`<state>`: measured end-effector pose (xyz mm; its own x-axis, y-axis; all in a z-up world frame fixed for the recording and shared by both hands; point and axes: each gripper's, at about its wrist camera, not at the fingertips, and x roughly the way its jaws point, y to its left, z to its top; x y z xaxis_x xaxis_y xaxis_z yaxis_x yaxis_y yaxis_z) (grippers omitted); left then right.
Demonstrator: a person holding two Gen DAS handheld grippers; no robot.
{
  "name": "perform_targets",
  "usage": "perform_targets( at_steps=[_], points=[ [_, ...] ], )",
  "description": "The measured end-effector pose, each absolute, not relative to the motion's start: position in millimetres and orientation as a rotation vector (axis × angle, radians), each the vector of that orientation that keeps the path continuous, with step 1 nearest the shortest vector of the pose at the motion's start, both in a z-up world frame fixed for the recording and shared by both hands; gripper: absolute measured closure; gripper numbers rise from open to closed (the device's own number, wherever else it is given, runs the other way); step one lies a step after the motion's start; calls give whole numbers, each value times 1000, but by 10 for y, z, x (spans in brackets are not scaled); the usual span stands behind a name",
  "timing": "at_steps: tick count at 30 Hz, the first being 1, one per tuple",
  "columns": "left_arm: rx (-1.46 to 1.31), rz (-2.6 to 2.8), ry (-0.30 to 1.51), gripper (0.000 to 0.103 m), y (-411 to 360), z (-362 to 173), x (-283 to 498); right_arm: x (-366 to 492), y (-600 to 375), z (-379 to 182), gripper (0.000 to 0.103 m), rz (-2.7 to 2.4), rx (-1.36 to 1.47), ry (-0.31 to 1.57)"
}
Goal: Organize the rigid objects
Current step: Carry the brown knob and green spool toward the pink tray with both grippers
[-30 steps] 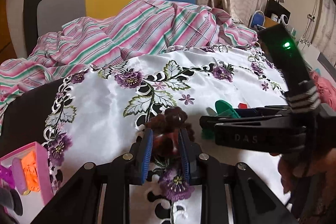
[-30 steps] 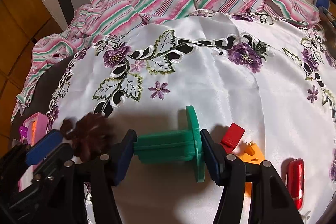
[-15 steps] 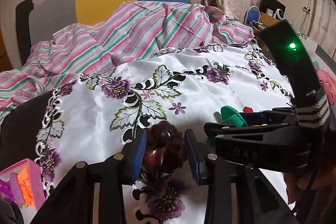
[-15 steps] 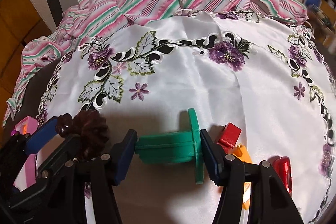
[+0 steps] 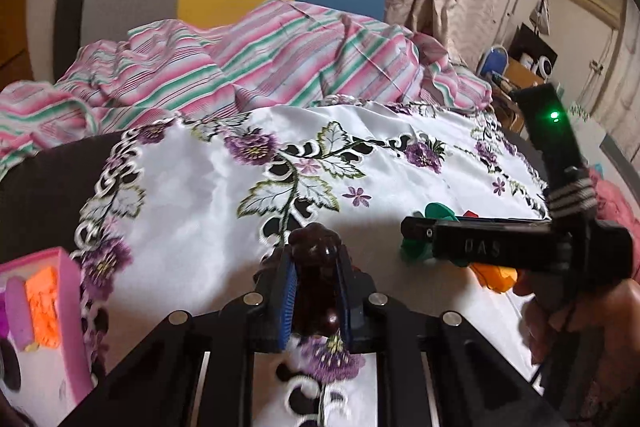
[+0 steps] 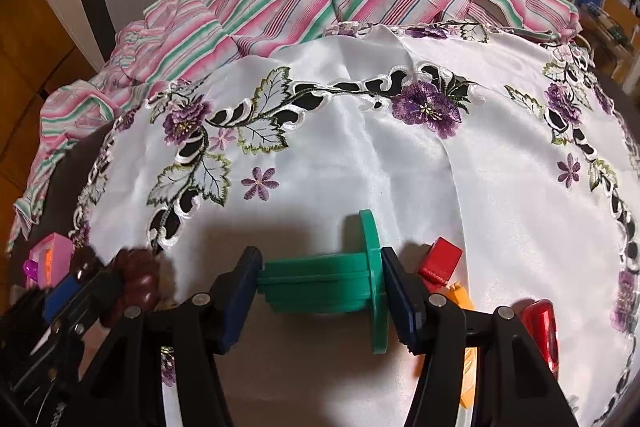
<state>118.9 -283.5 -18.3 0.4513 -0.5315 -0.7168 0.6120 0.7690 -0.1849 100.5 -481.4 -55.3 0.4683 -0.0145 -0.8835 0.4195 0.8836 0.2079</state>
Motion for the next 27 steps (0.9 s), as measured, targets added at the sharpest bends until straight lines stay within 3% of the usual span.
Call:
perform_targets(
  at_steps=[27],
  points=[
    [-128,-517,803,87,-908,78,695,1034,-4329,-464,43,-94,415,973]
  ],
)
